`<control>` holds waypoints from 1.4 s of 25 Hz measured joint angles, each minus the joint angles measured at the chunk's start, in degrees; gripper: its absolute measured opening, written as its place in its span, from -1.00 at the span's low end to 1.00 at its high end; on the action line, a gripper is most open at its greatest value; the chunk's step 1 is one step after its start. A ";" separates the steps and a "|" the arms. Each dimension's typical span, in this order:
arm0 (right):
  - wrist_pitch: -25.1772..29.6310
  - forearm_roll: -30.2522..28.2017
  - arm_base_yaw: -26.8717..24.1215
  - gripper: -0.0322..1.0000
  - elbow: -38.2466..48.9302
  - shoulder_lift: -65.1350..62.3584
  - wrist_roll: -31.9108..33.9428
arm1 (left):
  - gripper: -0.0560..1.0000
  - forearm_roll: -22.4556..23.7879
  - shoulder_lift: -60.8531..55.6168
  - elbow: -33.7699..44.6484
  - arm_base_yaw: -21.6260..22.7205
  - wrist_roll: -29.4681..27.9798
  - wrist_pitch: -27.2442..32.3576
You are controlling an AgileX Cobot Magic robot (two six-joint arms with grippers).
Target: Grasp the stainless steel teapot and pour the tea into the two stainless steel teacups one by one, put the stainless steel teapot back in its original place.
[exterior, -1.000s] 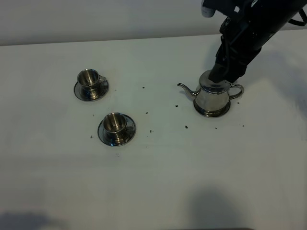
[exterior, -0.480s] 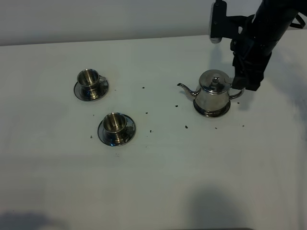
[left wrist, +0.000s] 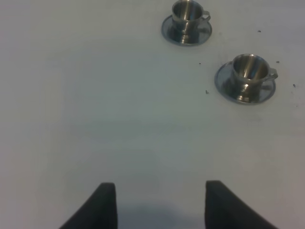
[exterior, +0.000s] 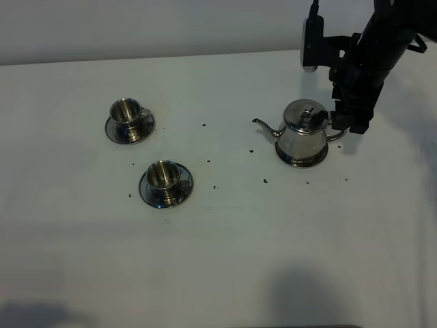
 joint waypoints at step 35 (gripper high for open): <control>-4.10 -4.94 1.97 0.10 0.00 3.65 1.54 | -0.04 0.00 0.00 0.00 0.00 -0.06 0.00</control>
